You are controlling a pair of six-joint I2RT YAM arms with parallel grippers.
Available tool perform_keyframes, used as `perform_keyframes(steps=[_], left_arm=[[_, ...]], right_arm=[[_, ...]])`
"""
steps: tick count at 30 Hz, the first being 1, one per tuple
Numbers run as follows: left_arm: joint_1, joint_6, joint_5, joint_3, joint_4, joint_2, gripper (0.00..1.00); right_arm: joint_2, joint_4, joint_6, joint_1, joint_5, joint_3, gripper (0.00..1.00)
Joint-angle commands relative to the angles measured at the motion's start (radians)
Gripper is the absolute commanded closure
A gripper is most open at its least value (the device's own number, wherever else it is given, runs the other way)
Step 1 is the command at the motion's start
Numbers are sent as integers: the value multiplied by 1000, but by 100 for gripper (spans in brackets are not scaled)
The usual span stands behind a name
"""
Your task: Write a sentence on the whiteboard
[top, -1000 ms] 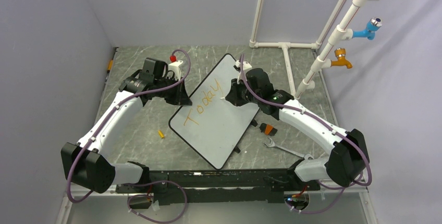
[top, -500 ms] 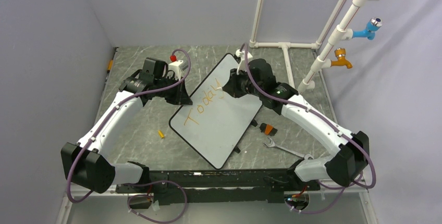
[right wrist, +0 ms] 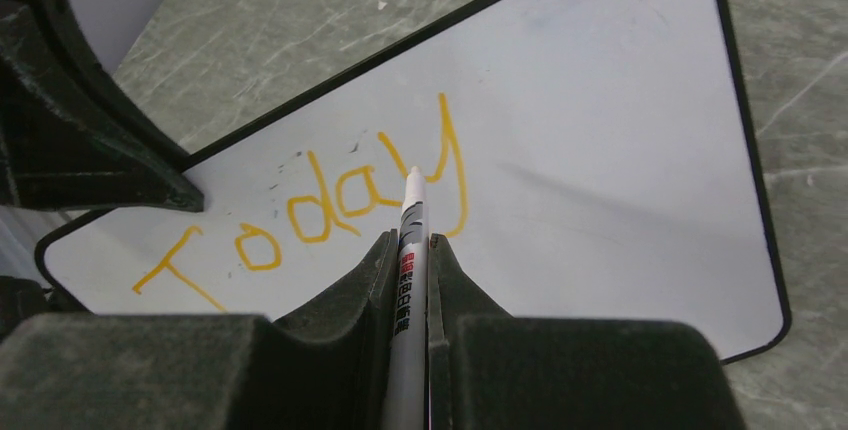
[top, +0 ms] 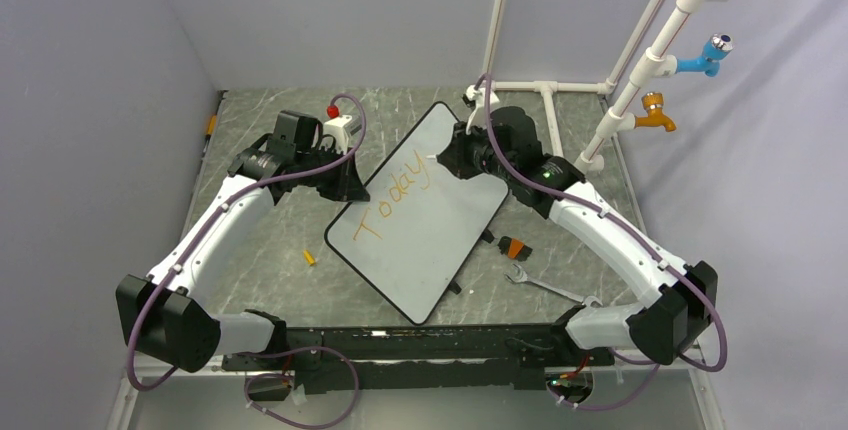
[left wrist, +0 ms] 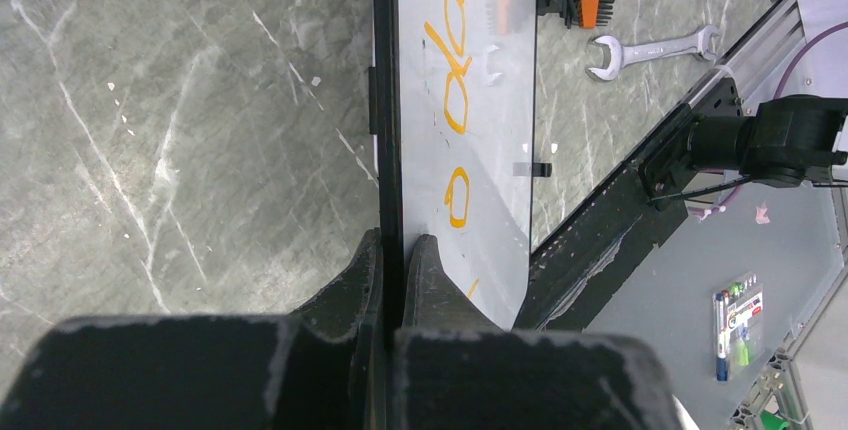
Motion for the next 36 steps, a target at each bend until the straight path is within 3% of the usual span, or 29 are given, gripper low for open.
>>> perform_keyframes(steps=[1, 36], left_arm=[[-3, 105, -134, 10, 46, -19, 100], [-3, 106, -140, 8, 45, -13, 100]], right_arm=[[11, 41, -13, -36, -5, 26, 100], [100, 144, -6, -89, -124, 61, 100]])
